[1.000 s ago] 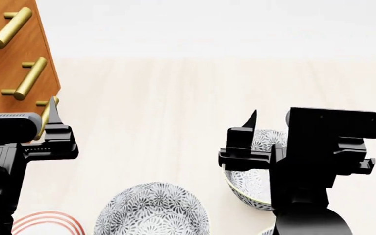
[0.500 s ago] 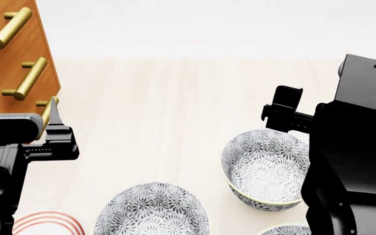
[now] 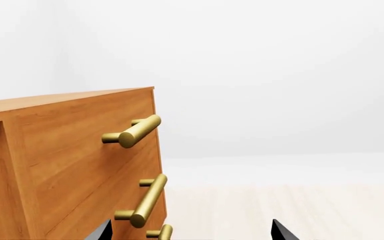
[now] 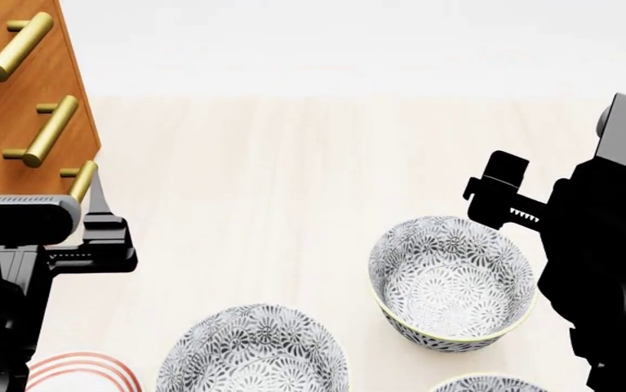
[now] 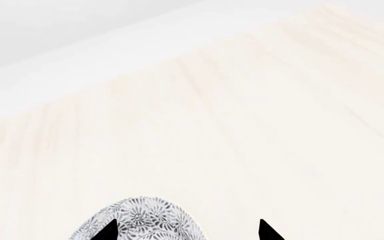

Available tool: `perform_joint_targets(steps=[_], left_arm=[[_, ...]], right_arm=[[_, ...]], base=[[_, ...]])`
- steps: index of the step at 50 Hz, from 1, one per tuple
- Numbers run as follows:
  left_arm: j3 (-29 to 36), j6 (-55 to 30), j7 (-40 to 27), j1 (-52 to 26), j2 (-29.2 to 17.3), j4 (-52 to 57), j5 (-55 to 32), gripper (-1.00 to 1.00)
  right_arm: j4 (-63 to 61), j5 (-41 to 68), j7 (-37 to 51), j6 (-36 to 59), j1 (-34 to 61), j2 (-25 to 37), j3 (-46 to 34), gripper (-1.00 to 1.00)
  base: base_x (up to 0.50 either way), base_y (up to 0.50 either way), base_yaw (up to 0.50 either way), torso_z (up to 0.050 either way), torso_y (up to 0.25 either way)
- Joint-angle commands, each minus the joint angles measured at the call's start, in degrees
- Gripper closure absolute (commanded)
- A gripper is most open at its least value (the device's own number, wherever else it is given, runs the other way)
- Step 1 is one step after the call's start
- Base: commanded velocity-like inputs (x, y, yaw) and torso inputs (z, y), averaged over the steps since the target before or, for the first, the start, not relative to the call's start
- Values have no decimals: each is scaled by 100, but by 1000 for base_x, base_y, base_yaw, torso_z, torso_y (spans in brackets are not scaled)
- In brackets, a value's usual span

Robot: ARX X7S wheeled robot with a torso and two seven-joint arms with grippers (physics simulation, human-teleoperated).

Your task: Stack the bowl at the front on the bowl in the middle.

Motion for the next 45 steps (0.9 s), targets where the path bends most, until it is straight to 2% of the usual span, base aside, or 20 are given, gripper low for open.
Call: perform_joint_targets(steps=[1,24,29,30,31,45], left_arm=[[67,20,-33,4,-33,-31,-10,-100],[120,-28,-90,-22,-98,4,-87,-100],[154,-2,-102,17,-119,-6,-82,-100],[196,-7,-89,34,-139,-26,-64,-100],[199,-18,-91,37,-143,-11,-69,-100],[248,4,-116,34,-176,-49,-93,-100]], right_arm=[[234,53,-42,66,61,57,10,-100],[299,67,-39,50,55,109,-162,-100],[823,-13,-139,-198,79,137,-351,-100],[1563,-91,-328,-535,88,202,-473,-100],[1655,-104,-353,-594,107,208,-501,-100],[2004,-51,-407,-718,173,257,-399,-100]], base=[[0,0,0,0,0],[0,0,0,0,0],[0,0,0,0,0],[0,0,0,0,0],[0,0,0,0,0],[0,0,0,0,0]])
